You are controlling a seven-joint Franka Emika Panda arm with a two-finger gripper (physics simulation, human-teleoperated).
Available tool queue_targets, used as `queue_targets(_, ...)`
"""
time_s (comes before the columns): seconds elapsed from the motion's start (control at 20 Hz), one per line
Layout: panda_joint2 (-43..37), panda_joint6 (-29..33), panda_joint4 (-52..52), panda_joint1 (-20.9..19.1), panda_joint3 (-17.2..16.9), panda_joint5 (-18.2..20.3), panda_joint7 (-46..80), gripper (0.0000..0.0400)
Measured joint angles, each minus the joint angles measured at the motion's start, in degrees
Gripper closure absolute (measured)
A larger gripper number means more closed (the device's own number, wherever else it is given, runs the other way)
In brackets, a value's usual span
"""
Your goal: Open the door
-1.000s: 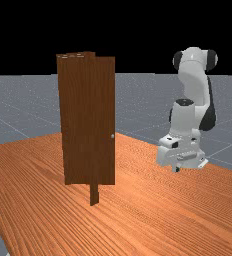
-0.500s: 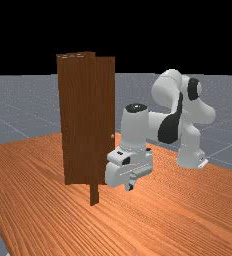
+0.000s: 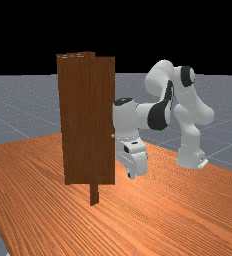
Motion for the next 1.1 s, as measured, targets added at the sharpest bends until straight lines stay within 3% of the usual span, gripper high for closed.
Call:
queue_targets(0.15,-2.4,0.2,-3.4,-2.0,-0.4,3.3,2.1,0.0400)
queue_targets(0.35,-3.9,0.1,-5.5,-3.2,-0.1,4.8,-0.4,0.0400)
queue_targets(0.6,-6.5,-2.5,-8.8,-5.3,1.7,6.7,-12.1,0.0400)
queue_targets(0.7,-7.2,-1.9,-9.8,-5.9,1.1,7.7,-10.5,0.0400)
queue_targets(0.8,-6.4,0.1,-9.8,-7.1,3.2,12.7,-10.8,0.0400)
queue_targets(0.85,-6.0,2.5,-8.8,-1.6,0.1,8.9,5.4,0.0400)
queue_targets(0.9,-3.8,4.5,-5.7,3.6,-1.2,8.0,18.3,0.0400)
queue_targets(0.95,0.7,4.4,1.6,11.0,-3.7,6.1,33.7,0.0400)
queue_targets(1.0,9.3,-0.3,16.8,19.4,-6.3,4.4,48.4,0.0399)
queue_targets(1.1,7.8,1.3,14.1,19.7,-6.4,4.5,48.6,0.0399)
